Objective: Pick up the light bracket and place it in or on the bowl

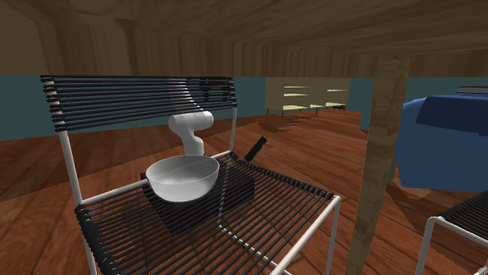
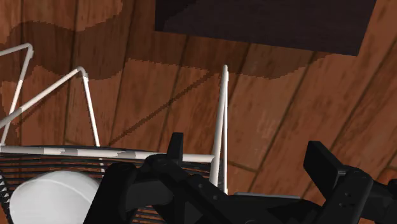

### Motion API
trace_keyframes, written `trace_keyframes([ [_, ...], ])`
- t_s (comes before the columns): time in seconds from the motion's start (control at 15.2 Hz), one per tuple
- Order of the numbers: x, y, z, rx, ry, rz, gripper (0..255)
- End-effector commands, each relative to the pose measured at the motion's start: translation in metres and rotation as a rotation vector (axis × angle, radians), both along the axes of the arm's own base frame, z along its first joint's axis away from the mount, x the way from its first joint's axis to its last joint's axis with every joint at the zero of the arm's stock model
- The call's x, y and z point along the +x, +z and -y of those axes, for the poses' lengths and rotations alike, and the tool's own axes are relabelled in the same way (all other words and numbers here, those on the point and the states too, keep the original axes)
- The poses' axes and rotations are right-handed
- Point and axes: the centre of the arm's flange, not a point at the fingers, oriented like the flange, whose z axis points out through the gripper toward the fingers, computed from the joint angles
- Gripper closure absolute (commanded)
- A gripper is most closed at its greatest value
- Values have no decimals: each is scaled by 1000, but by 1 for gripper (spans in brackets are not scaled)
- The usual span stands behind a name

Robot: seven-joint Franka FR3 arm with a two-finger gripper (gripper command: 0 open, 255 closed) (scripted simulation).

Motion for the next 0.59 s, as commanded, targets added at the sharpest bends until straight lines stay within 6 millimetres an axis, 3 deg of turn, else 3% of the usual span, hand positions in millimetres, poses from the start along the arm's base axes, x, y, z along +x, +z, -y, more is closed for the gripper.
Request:
trace_keyframes([
  [0.0,0,0,0,0,0,0,0],
  [0.53,74,-61,-22,-154,185,63,0],
])
